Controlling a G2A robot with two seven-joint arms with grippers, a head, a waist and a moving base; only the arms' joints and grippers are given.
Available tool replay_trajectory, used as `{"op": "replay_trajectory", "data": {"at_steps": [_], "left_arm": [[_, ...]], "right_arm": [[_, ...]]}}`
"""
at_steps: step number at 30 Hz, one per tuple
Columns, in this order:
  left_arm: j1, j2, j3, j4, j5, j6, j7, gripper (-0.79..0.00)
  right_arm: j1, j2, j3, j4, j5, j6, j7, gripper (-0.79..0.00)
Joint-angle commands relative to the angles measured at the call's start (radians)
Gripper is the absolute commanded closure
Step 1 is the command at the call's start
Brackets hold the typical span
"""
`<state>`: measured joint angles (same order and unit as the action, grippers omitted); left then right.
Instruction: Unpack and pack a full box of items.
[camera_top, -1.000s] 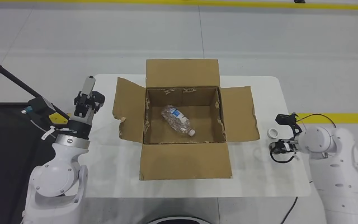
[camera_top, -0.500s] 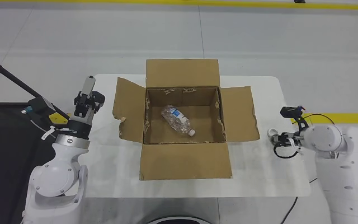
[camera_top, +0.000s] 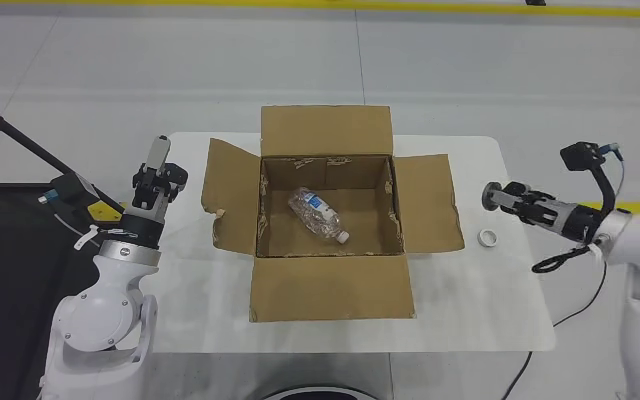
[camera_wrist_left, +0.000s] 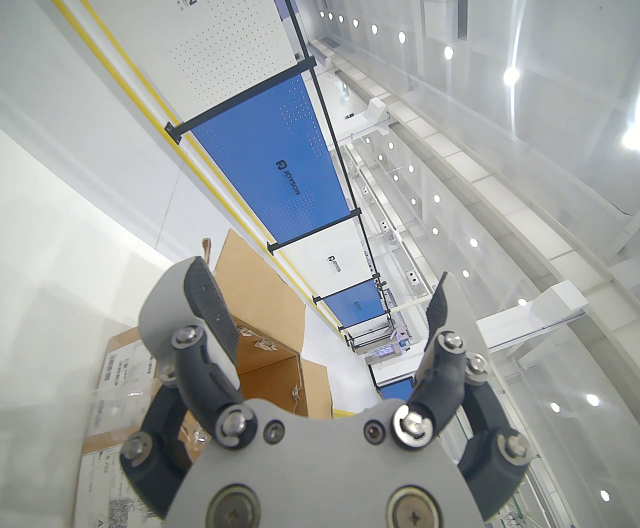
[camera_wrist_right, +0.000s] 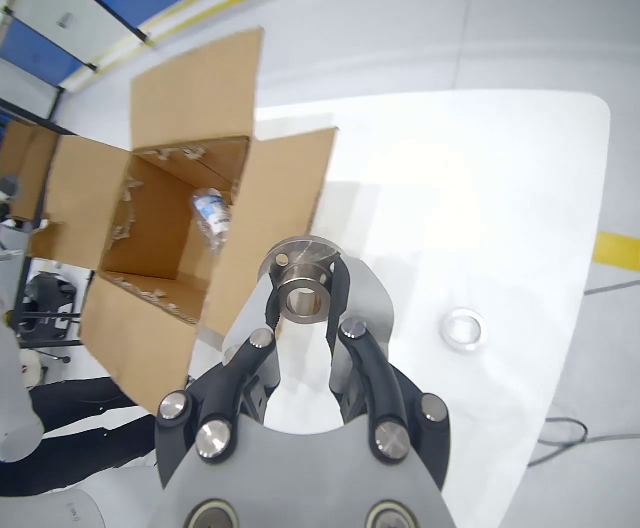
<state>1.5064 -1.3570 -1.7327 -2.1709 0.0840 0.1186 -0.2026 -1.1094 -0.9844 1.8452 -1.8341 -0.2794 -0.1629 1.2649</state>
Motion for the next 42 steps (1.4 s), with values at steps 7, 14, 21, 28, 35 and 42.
{"op": "replay_trajectory", "data": {"at_steps": [7,14,21,28,35,42], "left_arm": [[0.000,0.000,0.000,0.000,0.000,0.000,0.000,-0.785],[0.000,0.000,0.000,0.000,0.000,0.000,0.000,-0.785],[0.000,0.000,0.000,0.000,0.000,0.000,0.000,-0.785],[0.000,0.000,0.000,0.000,0.000,0.000,0.000,-0.785],[0.000,0.000,0.000,0.000,0.000,0.000,0.000,-0.785],[0.000,0.000,0.000,0.000,0.000,0.000,0.000,-0.785]], "right_arm": [[0.022,0.010,-0.046,-0.066,0.075,-0.001,-0.017,0.000],[0.109,0.005,-0.254,-0.128,0.003,0.046,-0.092,0.000],[0.285,-0.022,-0.596,-0.116,-0.137,0.105,-0.096,0.000],[0.503,-0.094,-0.975,0.032,-0.319,0.209,-0.123,0.000],[0.686,-0.197,-1.244,0.261,-0.480,0.354,-0.129,0.000],[0.796,-0.294,-1.378,0.519,-0.480,0.357,-0.067,0.000]]}}
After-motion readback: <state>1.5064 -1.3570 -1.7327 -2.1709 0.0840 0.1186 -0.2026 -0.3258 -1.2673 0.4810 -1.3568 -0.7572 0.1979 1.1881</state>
